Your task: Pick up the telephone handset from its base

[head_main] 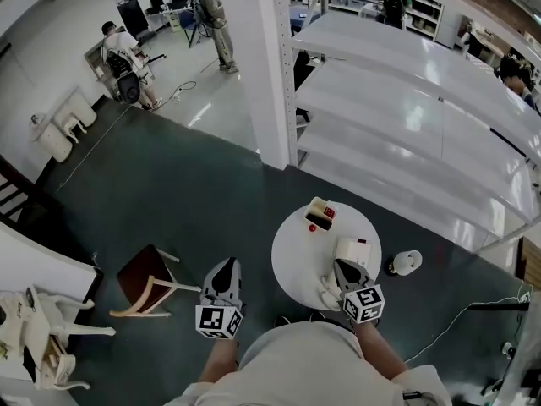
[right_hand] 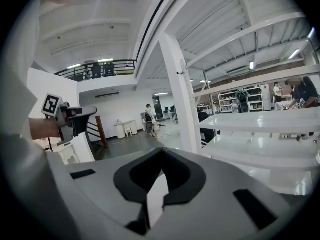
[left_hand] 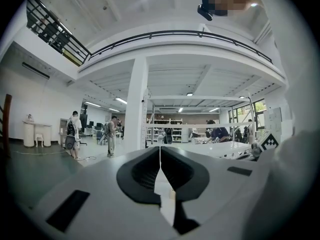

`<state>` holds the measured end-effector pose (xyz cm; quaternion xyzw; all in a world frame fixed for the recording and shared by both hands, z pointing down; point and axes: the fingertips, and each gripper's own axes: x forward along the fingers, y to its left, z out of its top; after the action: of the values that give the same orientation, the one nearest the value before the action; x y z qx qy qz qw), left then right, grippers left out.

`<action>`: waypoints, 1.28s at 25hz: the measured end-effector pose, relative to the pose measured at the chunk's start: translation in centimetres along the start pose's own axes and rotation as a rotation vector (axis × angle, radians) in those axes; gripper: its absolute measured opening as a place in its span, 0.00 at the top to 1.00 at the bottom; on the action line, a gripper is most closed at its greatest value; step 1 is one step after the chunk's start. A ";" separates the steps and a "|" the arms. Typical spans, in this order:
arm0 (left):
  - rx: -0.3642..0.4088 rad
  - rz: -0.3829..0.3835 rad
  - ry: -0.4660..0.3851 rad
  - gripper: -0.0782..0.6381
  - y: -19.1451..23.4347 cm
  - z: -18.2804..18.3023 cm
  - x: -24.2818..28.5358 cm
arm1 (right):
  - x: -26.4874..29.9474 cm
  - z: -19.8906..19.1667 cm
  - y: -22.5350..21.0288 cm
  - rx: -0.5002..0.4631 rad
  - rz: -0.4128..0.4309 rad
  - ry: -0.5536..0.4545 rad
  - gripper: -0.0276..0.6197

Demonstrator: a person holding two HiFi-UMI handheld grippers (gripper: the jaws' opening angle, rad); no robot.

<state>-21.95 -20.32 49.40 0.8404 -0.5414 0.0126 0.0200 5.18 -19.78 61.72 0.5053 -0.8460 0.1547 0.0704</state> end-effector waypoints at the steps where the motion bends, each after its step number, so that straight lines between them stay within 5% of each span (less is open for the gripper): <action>1: 0.000 0.001 0.003 0.86 0.0 -0.1 0.0 | -0.1 -0.8 -0.3 0.001 -0.006 0.018 0.94; 7: 0.002 0.004 0.014 0.86 0.0 -0.2 -0.1 | -0.3 -4.6 -1.5 0.031 -0.040 0.091 0.94; 23: -0.014 0.017 0.047 0.86 -0.7 -1.1 -0.3 | 1.5 -11.5 -5.1 0.098 -0.125 0.271 0.46; 32: -0.016 0.035 0.066 0.86 -0.3 -1.2 -0.5 | 2.6 -13.9 -7.0 0.161 -0.160 0.336 0.46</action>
<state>-21.87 -19.68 50.59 0.8297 -0.5552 0.0363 0.0444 9.61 -20.39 76.87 0.5419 -0.7645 0.2980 0.1821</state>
